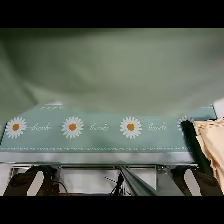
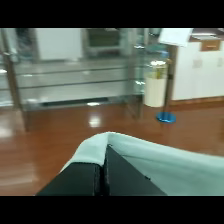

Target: Fold the shirts.

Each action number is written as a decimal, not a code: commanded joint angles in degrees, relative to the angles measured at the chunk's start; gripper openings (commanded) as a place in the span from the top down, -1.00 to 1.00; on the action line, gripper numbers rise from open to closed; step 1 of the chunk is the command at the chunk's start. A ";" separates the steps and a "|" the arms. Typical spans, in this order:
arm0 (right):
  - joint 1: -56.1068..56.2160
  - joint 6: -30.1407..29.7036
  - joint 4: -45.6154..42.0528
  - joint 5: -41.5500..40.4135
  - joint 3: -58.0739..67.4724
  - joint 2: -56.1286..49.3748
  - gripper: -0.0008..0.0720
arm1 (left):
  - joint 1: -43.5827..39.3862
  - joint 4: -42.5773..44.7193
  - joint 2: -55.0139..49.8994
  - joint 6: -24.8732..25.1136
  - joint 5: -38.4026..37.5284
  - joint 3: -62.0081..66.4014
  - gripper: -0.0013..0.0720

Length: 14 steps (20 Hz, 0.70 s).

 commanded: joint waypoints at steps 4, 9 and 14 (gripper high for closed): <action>0.07 2.05 -5.20 2.67 -8.24 7.28 0.88 | 0.35 12.28 4.70 -1.92 -13.05 -0.28 0.91; 0.07 1.57 -4.61 1.01 -21.75 6.47 0.88 | 0.35 12.98 3.72 -2.99 -13.18 -14.14 0.91; 0.07 -3.43 7.37 -5.05 -35.74 -0.11 0.88 | 0.22 3.39 -1.68 -2.95 -5.81 -36.24 0.91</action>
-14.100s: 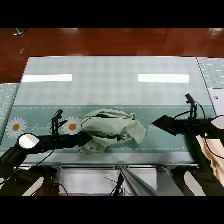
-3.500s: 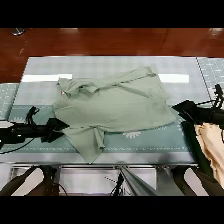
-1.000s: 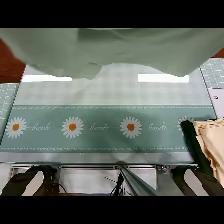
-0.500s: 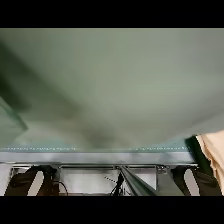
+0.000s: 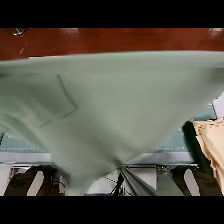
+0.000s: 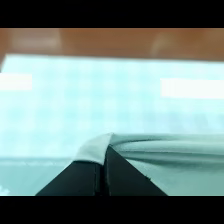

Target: Fold the shirts.

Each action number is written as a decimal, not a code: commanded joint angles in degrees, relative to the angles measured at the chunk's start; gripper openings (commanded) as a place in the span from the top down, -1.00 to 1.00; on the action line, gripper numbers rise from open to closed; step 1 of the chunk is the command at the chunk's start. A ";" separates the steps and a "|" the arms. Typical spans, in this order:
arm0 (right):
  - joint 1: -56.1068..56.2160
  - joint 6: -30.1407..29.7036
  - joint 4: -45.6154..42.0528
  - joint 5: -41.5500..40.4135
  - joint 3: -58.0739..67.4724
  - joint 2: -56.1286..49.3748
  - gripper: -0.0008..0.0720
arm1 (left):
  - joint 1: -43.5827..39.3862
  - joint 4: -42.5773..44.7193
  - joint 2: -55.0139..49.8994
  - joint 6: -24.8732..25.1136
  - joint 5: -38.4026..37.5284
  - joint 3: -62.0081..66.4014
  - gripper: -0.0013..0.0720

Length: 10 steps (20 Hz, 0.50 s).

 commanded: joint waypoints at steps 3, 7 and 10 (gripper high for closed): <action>-0.02 -6.67 8.41 -9.20 -11.26 -12.35 0.88 | -0.07 -13.40 -10.25 0.07 19.19 -20.37 0.91; -0.02 -11.65 16.39 -17.77 -10.71 -28.63 0.88 | -1.20 -19.15 -25.97 0.87 31.01 -19.30 0.91; 2.05 -16.76 25.27 -22.47 -7.67 -41.11 0.88 | -3.15 -22.53 -36.41 0.83 36.87 -15.85 0.91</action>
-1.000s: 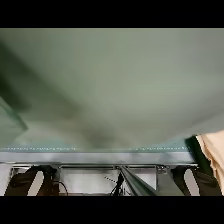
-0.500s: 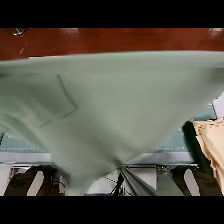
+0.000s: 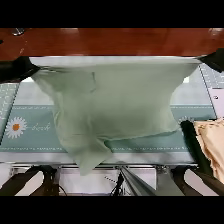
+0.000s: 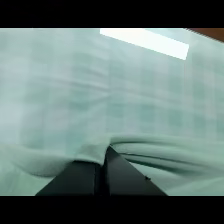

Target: Fold the shirts.

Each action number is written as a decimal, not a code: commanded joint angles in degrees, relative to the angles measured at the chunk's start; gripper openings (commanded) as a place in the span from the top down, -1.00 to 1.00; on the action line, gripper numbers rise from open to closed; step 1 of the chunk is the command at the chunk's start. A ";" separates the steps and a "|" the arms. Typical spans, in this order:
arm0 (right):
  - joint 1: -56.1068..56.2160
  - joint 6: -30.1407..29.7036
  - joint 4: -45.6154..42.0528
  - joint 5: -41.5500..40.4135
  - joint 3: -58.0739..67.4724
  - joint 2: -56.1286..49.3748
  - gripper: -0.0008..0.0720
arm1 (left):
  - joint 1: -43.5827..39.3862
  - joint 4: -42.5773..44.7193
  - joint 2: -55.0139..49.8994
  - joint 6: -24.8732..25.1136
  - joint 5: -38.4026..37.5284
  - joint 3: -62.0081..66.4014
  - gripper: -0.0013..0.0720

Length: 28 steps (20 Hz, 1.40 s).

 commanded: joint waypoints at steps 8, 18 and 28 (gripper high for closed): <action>6.73 6.51 8.87 -7.89 24.30 -39.45 0.88 | -4.33 -7.76 -23.28 -3.23 15.41 4.13 0.91; 2.14 5.99 5.81 7.85 25.49 -39.78 0.88 | -0.98 -7.58 -24.52 1.03 -6.64 6.86 0.91; 3.91 5.88 -11.54 11.08 13.03 -39.52 0.84 | -1.11 -4.61 -27.02 3.82 -12.74 -4.02 0.62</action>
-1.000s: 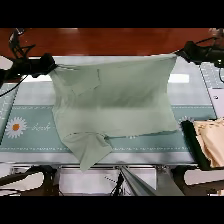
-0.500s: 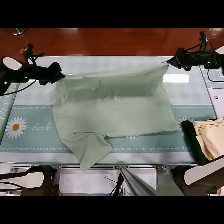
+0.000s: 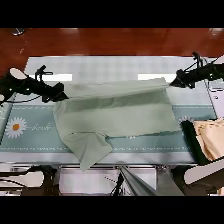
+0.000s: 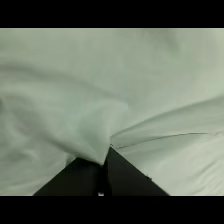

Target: Fold the shirts.

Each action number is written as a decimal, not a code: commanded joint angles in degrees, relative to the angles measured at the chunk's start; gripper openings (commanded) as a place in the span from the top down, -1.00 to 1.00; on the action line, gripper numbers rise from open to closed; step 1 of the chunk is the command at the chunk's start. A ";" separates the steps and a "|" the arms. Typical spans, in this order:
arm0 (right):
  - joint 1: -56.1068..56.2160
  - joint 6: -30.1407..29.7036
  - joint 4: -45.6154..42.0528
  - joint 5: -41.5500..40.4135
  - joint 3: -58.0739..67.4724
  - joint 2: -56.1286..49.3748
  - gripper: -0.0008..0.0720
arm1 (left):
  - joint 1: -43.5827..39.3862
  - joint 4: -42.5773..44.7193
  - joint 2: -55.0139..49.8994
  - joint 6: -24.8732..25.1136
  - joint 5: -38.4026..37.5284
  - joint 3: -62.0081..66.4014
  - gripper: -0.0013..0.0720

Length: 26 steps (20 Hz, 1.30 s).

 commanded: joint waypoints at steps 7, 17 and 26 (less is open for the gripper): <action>-5.18 6.23 -6.36 -1.31 -1.70 9.97 -0.73 | 6.62 5.40 3.06 1.22 -18.82 4.85 -0.97; -7.10 1.86 -1.49 -9.66 -41.13 37.48 -0.73 | 22.12 3.82 30.88 3.96 -8.48 -35.28 -0.96; 0.98 3.32 0.70 -9.42 -43.36 39.87 -0.73 | 15.52 -7.61 32.17 7.85 -8.04 -43.93 -0.96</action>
